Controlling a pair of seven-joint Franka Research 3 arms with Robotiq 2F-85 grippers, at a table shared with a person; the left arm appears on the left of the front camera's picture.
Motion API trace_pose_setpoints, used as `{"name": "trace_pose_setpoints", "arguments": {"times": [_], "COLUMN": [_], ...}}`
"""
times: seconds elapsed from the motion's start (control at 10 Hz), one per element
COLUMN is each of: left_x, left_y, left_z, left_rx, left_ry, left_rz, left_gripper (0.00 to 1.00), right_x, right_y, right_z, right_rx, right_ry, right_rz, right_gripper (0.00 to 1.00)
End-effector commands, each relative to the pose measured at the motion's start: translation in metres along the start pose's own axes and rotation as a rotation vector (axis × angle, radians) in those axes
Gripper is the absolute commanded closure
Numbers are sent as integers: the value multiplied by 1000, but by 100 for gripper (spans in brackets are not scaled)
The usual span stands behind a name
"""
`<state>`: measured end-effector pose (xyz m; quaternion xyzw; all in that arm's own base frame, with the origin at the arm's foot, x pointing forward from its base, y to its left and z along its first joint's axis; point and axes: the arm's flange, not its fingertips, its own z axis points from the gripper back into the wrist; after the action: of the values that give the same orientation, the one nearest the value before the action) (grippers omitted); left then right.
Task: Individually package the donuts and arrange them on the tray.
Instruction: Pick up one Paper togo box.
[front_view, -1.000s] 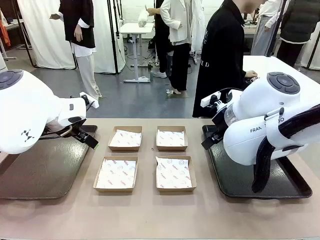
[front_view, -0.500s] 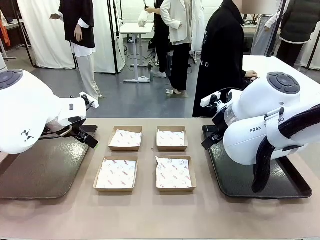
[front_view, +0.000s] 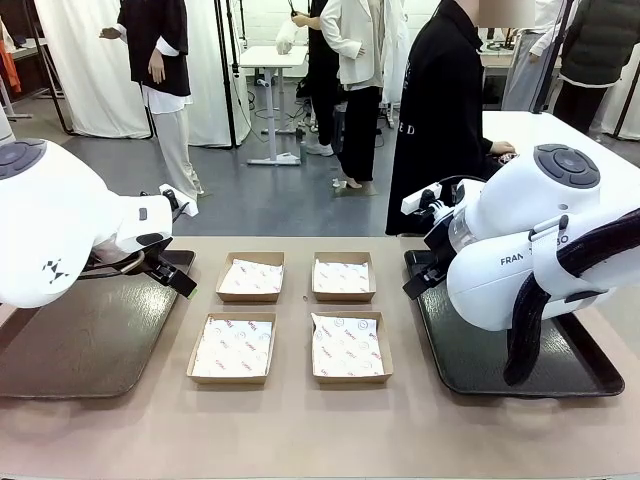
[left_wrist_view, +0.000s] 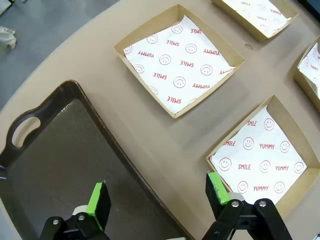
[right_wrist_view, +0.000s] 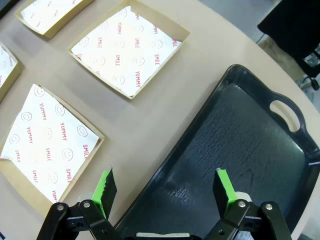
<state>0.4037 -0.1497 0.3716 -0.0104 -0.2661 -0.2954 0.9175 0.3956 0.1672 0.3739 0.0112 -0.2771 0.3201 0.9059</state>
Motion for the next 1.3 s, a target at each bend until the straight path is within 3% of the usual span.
{"name": "trace_pose_setpoints", "arguments": {"times": [0.0, 0.3, 0.5, 0.7, 1.0, 1.2], "left_x": [0, 0, -46, -103, -163, -182], "left_y": [0, 0, -10, -7, -12, -18], "left_z": [0, 0, 48, 100, 129, 132], "left_rx": [0, 0, -39, -117, -186, -190], "left_ry": [0, 0, 8, 54, 172, 211], "left_rz": [-1, 0, -108, -209, -294, -301], "left_gripper": [0, 0, 0, 0, 0, 0], "right_x": [0, 0, -29, -78, -142, -157], "right_y": [0, 0, 7, 13, 17, 15], "right_z": [0, 0, 46, 106, 165, 171], "right_rx": [0, 0, -16, -61, -57, -47], "right_ry": [0, 0, 30, 183, 330, 351], "right_rz": [0, 0, 124, 238, 278, 264], "right_gripper": [0, 0, 0, 0, 0, 0]}}
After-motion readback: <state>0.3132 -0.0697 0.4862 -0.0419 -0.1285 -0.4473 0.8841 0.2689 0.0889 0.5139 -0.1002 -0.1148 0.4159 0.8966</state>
